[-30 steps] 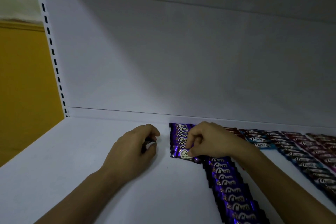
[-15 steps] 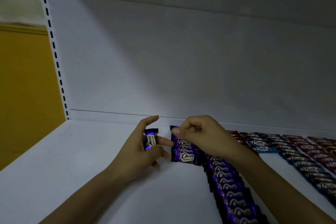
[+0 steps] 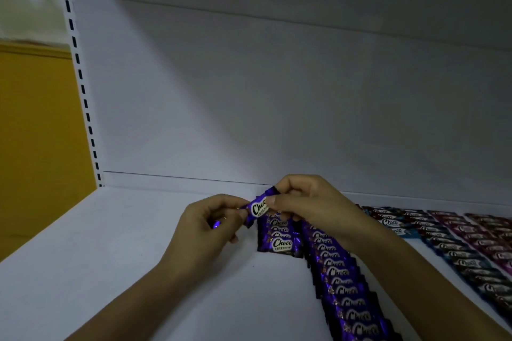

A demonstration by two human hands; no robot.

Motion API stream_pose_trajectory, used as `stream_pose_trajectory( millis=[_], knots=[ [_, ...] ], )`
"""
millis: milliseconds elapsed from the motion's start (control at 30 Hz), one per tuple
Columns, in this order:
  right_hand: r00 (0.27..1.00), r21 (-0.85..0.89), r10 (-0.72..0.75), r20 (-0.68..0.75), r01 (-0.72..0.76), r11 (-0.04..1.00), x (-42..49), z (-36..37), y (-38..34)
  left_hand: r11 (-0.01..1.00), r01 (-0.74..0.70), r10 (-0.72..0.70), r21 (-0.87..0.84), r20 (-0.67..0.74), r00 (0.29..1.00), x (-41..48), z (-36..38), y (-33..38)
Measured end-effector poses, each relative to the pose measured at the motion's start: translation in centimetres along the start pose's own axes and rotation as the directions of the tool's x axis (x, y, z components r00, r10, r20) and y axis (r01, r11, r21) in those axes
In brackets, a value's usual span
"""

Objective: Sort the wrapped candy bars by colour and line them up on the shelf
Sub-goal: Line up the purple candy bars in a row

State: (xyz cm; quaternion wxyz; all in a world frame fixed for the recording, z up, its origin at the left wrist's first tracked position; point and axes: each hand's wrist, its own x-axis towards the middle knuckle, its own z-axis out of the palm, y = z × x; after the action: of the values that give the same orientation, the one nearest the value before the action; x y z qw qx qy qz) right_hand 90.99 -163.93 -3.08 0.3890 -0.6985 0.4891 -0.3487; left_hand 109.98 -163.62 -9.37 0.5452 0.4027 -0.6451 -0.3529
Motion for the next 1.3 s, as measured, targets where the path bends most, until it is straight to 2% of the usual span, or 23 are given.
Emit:
stream_pose_trajectory(
  millis=[133, 200, 300, 400, 533, 633, 867, 967, 1067, 1133, 1200, 1300],
  knots=[
    [0.994, -0.241, -0.072, 0.076, 0.089, 0.966, 0.0, -0.2, 0.2, 0.967, -0.109, 0.099, 0.232, 0.055, 0.994, -0.2, 0.0, -0.3],
    [0.992, -0.312, -0.014, 0.127, 0.053, 0.949, -0.1, -0.5, 0.2, 0.961, -0.111, 0.089, 0.253, 0.095, 0.991, -0.5, 0.2, -0.5],
    [0.980, -0.438, 0.111, 0.167, -0.027, 0.899, -0.1, -1.2, 0.5, 0.964, -0.112, 0.086, 0.239, 0.118, 0.989, -0.7, 0.5, -0.6],
    [0.965, -0.546, 0.183, 0.187, -0.053, 0.836, 0.0, -1.0, 1.0, 0.976, -0.070, 0.068, 0.206, 0.014, 0.998, -0.2, 0.4, -0.9],
    [0.965, -0.624, 0.213, 0.154, -0.072, 0.778, 0.1, -0.3, 1.4, 0.990, 0.018, -0.008, 0.137, -0.072, 0.997, 0.4, -0.6, -0.8],
    [0.974, -0.682, 0.200, 0.110, -0.072, 0.728, 0.2, -0.3, 1.4, 0.997, 0.075, -0.073, 0.026, -0.067, 0.995, 0.5, -1.0, -0.4],
    [0.985, -0.681, 0.153, 0.076, -0.061, 0.730, 0.3, -0.4, 1.7, 0.996, 0.084, -0.083, -0.036, 0.036, 0.996, 0.5, -0.5, -0.8],
    [0.991, -0.694, 0.126, 0.036, -0.066, 0.717, 0.3, -0.4, 1.8, 0.996, -0.010, 0.005, 0.090, 0.052, 0.999, 0.2, -0.1, -0.7],
    [0.999, -0.495, 0.042, 0.020, -0.027, 0.868, 0.1, -0.2, 1.0, 0.952, -0.175, 0.150, 0.250, 0.113, 0.982, -0.4, 0.4, -0.2],
    [0.996, -0.327, 0.002, 0.085, 0.027, 0.945, -0.1, 0.5, 0.3, 0.924, -0.239, 0.208, 0.298, 0.133, 0.969, -0.5, 0.6, 0.1],
    [0.991, -0.282, -0.045, 0.122, 0.079, 0.956, -0.4, 1.6, -0.2, 0.909, -0.272, 0.245, 0.314, 0.122, 0.962, -0.6, 0.7, 0.2],
    [0.991, -0.292, -0.099, 0.087, 0.121, 0.949, -0.2, 2.2, 0.0, 0.899, -0.292, 0.270, 0.325, 0.113, 0.956, -0.5, 0.6, 0.3]
  ],
)
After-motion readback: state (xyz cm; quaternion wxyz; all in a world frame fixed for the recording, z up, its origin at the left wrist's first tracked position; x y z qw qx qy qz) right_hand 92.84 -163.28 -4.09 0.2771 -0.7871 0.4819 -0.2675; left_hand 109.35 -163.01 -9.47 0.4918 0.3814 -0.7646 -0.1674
